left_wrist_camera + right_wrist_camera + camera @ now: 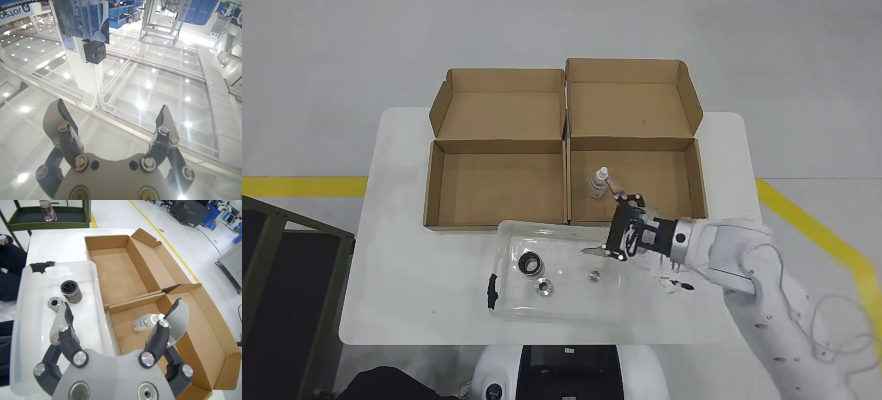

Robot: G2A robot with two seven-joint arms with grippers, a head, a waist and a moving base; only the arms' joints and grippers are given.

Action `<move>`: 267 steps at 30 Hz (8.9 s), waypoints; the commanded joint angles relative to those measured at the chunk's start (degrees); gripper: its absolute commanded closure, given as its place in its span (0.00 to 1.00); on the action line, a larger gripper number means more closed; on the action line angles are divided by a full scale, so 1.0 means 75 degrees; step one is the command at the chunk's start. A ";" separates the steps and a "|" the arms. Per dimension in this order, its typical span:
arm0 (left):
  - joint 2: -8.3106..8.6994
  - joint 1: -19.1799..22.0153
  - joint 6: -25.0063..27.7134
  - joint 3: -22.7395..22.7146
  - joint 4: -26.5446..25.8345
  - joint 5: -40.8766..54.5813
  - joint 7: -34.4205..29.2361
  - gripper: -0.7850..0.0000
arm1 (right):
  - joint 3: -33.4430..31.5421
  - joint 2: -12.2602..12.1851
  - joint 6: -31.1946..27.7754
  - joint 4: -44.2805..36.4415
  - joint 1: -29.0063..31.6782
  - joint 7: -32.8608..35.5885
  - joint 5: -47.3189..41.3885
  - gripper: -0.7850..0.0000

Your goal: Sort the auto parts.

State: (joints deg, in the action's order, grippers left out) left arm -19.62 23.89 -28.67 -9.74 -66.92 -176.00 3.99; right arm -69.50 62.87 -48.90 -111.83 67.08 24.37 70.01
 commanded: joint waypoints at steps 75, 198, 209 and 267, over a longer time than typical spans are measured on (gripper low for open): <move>0.0000 0.0000 0.0000 0.0000 0.0000 0.0000 0.0000 0.00 | 0.2636 -0.0041 0.0107 0.0159 -0.0420 0.4231 0.1239 1.00; 0.0000 0.0000 0.0000 0.0000 0.0000 0.0000 0.0000 0.00 | 0.1297 -0.0174 0.1064 0.3842 -0.2529 0.1438 -0.0429 1.00; 0.0000 0.0000 0.0000 0.0000 0.0000 0.0000 0.0000 0.00 | 0.1746 -0.0029 0.1233 0.4341 -0.2924 0.1321 -0.0249 0.73; 0.0000 0.0000 0.0000 0.0000 0.0000 0.0000 0.0000 0.00 | 0.2383 -0.0349 -0.0234 0.0375 -0.0543 0.1042 0.0296 0.51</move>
State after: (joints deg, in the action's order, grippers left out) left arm -19.62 23.89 -28.67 -9.74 -66.92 -176.00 3.99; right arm -52.35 60.10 -50.85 -109.53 63.41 32.20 72.07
